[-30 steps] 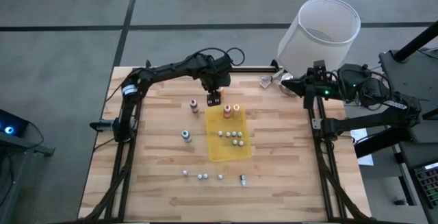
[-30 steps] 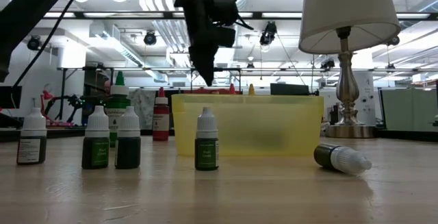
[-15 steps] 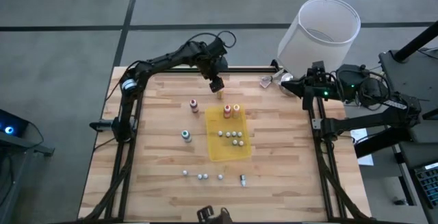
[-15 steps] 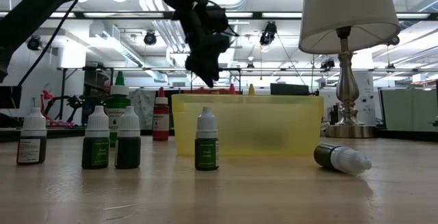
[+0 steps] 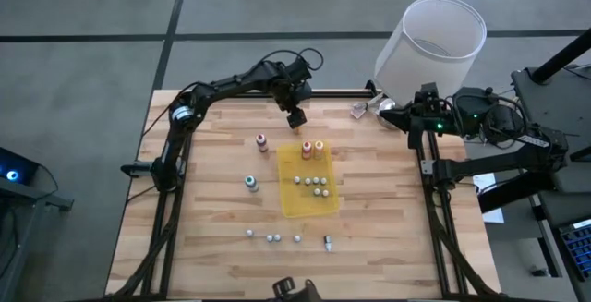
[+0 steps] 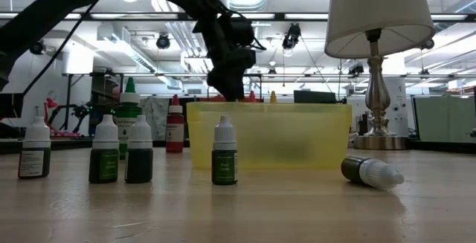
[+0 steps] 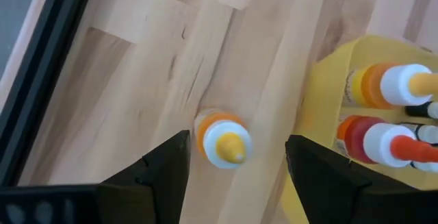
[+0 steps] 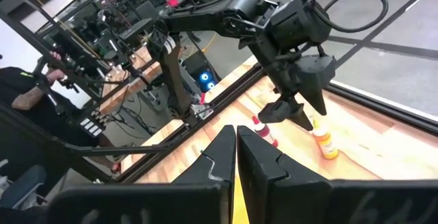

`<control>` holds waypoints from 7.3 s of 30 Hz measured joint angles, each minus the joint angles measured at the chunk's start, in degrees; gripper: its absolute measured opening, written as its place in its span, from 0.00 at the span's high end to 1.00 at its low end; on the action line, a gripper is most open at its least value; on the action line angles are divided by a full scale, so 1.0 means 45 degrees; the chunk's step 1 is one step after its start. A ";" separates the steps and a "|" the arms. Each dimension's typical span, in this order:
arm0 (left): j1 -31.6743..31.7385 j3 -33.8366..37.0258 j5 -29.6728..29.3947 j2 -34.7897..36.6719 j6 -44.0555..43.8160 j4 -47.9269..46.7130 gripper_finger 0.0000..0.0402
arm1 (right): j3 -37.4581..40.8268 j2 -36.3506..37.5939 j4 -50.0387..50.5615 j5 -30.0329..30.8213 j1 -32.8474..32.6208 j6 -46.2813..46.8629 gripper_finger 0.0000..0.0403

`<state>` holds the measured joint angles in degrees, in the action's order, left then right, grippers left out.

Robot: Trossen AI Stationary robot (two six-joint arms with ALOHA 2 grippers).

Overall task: Pick & Place food coloring
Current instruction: Put the large yellow food coloring bottle into the bin, then put the right small black food coloring bottle into the bin

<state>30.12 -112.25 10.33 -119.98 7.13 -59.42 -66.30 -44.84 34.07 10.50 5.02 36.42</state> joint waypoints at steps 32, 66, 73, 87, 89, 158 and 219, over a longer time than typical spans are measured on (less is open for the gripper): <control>-0.0411 0.0010 -0.1486 -0.0826 0.0372 -0.0008 0.61 | 0.0000 0.0000 0.0018 0.0010 0.0005 -0.0005 0.98; -0.0515 -0.3749 -0.1664 -0.0792 -0.0332 -0.3347 0.76 | 0.0000 0.0000 0.0053 0.0005 0.0000 -0.0120 0.98; -0.1027 -0.4984 -0.1502 -0.0614 -0.0656 -0.5147 0.76 | 0.0000 0.0000 0.0062 0.0000 0.0002 -0.0225 0.98; -0.2830 -0.4765 -0.1402 -0.0379 -0.1215 -0.6019 0.76 | 0.0000 0.0003 0.0198 -0.0024 0.0001 -0.0461 0.98; -0.2973 -0.4744 -0.1399 -0.0379 -0.1350 -0.5998 0.76 | 0.0000 0.0005 0.0304 -0.0034 0.0005 -0.0461 0.98; -0.3111 0.0384 -0.1525 -0.0389 -0.2309 -0.1212 0.76 | 0.0000 0.0005 0.0464 -0.0039 0.0003 -0.0432 0.98; -0.6917 -0.3934 -0.0767 0.2487 -0.3943 -0.3596 0.81 | 0.0005 -0.2124 0.0580 -0.7243 -0.0547 -0.4733 0.98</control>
<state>-1.00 -129.95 6.88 -108.79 -10.62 -75.60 -66.28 -54.40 36.68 -22.09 2.56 15.12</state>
